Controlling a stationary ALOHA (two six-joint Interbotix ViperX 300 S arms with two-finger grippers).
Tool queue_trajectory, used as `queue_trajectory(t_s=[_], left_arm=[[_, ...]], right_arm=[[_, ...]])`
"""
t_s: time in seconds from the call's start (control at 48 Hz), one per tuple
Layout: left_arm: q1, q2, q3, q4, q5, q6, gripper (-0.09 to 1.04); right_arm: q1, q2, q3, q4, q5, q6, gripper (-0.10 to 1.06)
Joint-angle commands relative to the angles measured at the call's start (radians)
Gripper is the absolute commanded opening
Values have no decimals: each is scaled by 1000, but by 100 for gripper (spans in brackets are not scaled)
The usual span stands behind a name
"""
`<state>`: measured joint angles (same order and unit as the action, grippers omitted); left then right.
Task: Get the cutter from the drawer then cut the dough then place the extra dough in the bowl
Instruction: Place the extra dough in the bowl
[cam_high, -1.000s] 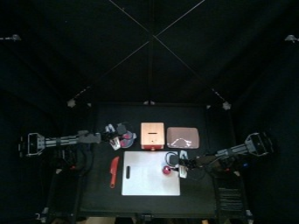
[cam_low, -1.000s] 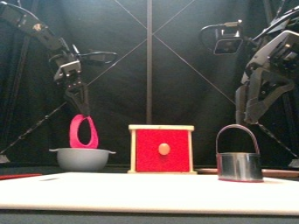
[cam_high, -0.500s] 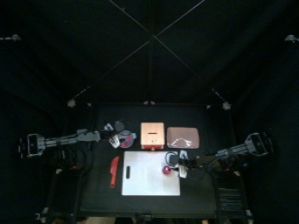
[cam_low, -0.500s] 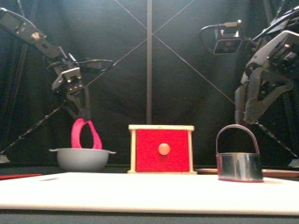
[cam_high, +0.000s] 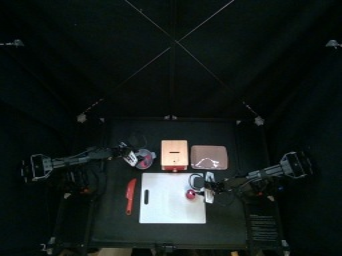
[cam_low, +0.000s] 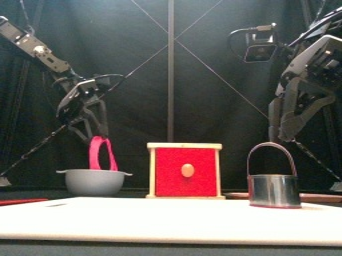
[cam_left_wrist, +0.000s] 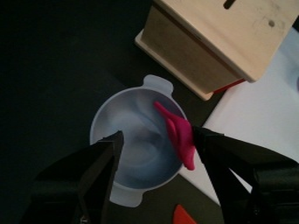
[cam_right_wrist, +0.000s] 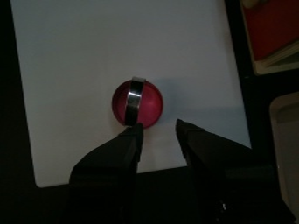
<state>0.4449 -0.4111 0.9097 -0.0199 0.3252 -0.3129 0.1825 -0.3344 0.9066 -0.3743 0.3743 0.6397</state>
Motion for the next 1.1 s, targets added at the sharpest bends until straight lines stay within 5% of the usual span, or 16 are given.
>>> queue_trajectory(t_s=[0.021,1.104], left_arm=[[28,-8,5,-75,-41,0,96],[89,-124,100,-394,-140,0,96]], right_arm=[[0,-17,-15,0,-6,2,76],[-2,-14,-15,-3,-9,0,76]])
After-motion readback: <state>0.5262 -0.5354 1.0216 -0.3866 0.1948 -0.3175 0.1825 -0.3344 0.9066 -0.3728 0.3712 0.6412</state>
